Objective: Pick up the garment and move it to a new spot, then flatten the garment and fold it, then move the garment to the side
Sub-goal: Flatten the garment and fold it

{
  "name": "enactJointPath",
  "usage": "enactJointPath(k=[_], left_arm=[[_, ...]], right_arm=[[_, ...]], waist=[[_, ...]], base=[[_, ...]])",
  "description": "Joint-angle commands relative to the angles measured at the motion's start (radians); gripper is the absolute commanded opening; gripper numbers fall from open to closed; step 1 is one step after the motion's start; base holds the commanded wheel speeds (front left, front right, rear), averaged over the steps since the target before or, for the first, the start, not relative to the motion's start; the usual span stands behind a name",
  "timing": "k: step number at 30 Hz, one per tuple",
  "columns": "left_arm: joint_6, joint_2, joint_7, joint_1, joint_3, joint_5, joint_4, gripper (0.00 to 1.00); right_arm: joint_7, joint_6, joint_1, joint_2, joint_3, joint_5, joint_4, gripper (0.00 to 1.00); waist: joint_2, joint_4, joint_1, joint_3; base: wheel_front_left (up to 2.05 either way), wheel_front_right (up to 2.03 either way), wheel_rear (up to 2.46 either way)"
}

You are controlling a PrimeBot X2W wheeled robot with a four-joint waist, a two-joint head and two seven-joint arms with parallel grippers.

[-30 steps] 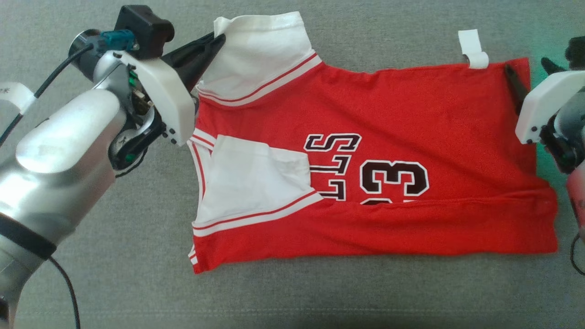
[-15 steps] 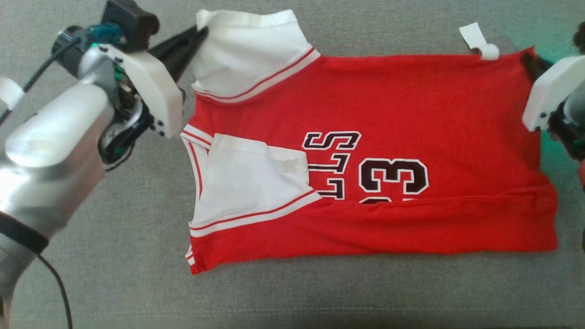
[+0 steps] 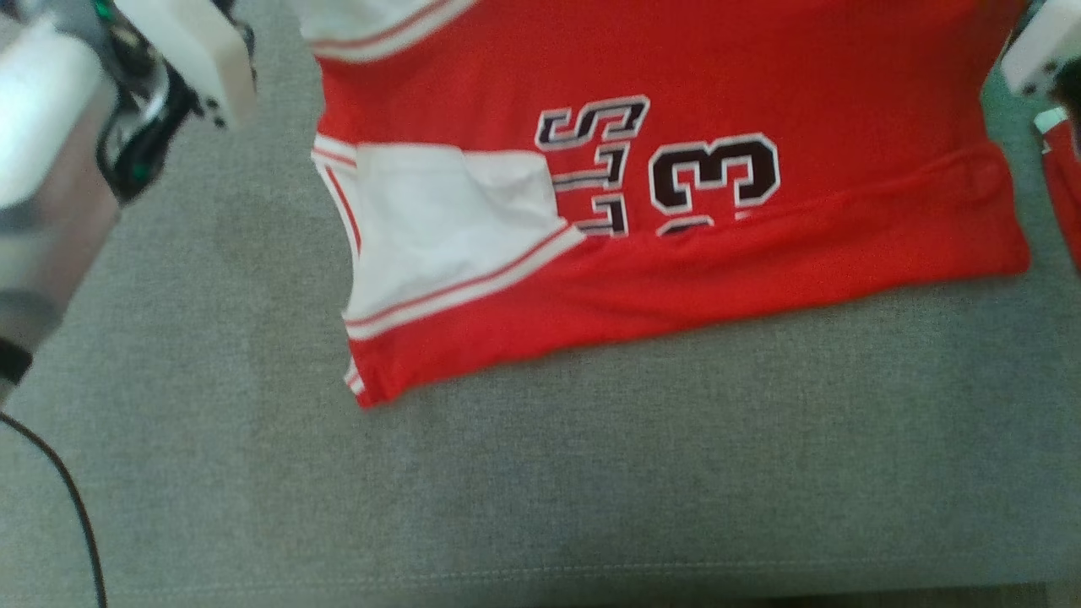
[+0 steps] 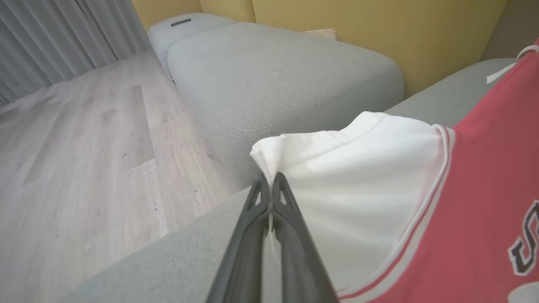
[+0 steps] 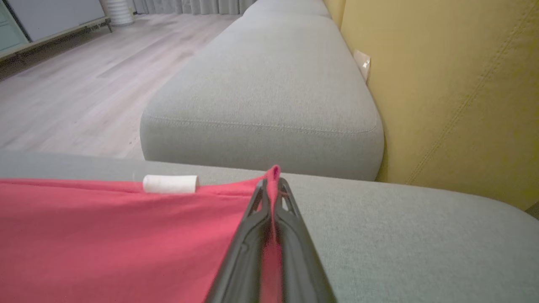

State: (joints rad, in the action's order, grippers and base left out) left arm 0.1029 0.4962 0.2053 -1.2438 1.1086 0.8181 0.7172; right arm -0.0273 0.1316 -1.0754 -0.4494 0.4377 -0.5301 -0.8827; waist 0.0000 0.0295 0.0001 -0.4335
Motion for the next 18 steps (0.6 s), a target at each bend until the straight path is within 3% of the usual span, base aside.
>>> enactJointPath(k=[1,12,18], left_arm=[[-0.002,0.037,0.015,-0.07,-0.051,-0.015,0.004,0.0],[0.004,-0.019,0.056,-0.148,-0.112,-0.1,0.104,0.0],[0.019,-0.019,0.056,-0.061,-0.126,-0.146,0.051,0.0]], right_arm=[[0.022,-0.001,-0.03,-0.001,0.001,-0.01,0.018,0.0],[0.131,-0.001,-0.121,0.04,0.026,-0.024,-0.063,0.0],[0.129,-0.001,-0.07,0.002,0.075,-0.064,-0.094,0.0]], waist=[[0.0,-0.002,-0.0001,-0.006],[0.0,0.006,-0.0001,-0.024],[0.0,0.026,-0.0001,0.0]], base=[[0.0,0.0,0.0],[0.0,0.0,0.0],[0.0,0.0,0.0]])
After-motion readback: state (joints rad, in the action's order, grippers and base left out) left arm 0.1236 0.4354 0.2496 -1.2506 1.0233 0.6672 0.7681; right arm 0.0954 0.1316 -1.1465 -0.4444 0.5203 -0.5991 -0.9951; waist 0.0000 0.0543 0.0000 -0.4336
